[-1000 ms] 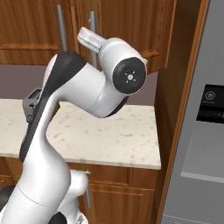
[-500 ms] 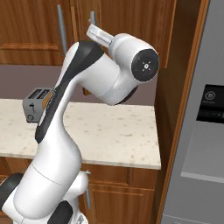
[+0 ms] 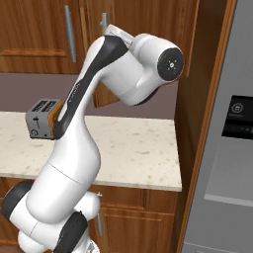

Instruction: Close all open cabinet doors.

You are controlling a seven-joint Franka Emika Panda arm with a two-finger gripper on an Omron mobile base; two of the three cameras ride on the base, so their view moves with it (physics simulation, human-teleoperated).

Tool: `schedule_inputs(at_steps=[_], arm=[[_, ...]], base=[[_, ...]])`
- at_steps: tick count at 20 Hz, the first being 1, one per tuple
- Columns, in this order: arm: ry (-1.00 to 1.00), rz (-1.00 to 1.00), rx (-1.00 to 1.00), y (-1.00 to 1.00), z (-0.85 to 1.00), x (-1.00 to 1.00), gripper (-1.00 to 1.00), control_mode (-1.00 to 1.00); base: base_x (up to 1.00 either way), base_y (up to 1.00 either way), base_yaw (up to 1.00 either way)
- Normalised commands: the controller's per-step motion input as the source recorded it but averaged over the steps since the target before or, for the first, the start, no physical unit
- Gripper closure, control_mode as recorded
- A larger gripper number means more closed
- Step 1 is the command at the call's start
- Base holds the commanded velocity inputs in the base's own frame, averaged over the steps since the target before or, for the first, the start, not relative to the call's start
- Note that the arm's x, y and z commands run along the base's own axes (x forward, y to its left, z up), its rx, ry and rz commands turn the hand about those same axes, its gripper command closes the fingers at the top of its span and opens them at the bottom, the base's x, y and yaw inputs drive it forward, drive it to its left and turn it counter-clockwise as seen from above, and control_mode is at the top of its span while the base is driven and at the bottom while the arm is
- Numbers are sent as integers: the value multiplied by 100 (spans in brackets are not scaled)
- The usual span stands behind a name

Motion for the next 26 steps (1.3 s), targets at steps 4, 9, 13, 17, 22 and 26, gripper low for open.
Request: schedule_inputs(at_steps=[4,9,13,17,22,26], arm=[[0,2,0,0,0,48,-100,-100],[0,1,0,0,0,49,-100,-100],[0,0,0,0,0,51,-100,-100],[0,0,0,4,0,59,-100,-100],[0,0,0,16,0,62,-100,-100],[0,0,-1,41,-5,53,-100,-100]], base=[[0,0,0],[0,0,0],[0,0,0],[0,0,0],[0,0,0],[0,0,0]])
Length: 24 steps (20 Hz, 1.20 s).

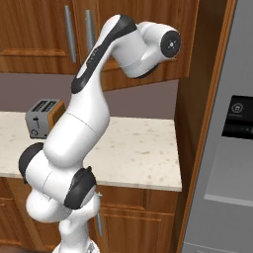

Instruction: Close all open cabinet doors.

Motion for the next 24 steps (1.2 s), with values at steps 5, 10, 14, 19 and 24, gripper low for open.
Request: schedule_inputs(at_steps=[5,10,14,19,24], arm=[[0,0,-2,45,-6,52,-100,-100],[0,0,-1,28,0,54,-100,-100],[0,-1,-1,26,-1,55,-100,-100],[0,-3,-1,30,-6,59,-100,-100],[0,-7,-2,33,-9,65,-100,-100]], base=[[0,0,0],[0,0,0],[0,0,0],[0,0,0],[0,0,0]])
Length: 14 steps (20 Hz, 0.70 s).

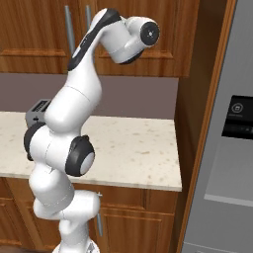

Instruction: Close all open cabinet doors.

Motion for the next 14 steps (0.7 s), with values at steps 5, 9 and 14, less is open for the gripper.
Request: schedule_inputs(at_steps=[5,9,14], arm=[[0,-11,-1,27,-12,62,-100,-100],[0,-11,0,16,-11,54,-100,-100],[4,-6,0,0,-6,22,-100,-100]], base=[[0,0,0],[0,0,0],[0,0,0]])
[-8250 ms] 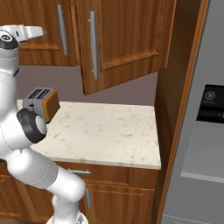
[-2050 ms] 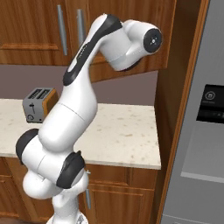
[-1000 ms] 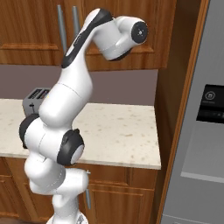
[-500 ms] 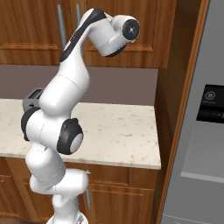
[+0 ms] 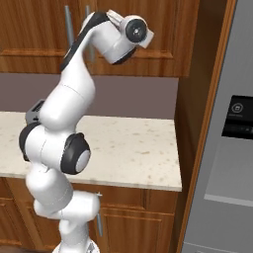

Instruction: Close all open cabinet doors.

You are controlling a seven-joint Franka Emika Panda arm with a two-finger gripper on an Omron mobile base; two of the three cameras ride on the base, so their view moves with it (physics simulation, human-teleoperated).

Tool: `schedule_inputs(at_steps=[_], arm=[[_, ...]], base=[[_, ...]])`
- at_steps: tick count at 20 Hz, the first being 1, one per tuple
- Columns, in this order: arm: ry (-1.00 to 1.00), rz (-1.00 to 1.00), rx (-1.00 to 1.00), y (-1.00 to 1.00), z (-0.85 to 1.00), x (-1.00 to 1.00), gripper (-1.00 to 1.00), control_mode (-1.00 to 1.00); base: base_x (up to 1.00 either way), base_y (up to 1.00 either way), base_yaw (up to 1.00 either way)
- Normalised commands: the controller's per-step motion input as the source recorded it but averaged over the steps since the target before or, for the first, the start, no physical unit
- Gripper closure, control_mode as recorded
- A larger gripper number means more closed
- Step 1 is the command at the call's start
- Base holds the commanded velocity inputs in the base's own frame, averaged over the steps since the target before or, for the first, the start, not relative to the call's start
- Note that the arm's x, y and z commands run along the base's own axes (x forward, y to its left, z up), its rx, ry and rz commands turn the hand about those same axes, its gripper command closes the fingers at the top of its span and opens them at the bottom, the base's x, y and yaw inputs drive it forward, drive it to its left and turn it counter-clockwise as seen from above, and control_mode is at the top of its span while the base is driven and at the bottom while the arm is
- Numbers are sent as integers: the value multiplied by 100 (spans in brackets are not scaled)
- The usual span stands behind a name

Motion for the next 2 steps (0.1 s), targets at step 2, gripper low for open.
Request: schedule_inputs(at_steps=[2], arm=[[6,-2,0,5,-7,-58,-100,-100]], base=[[0,0,0]])
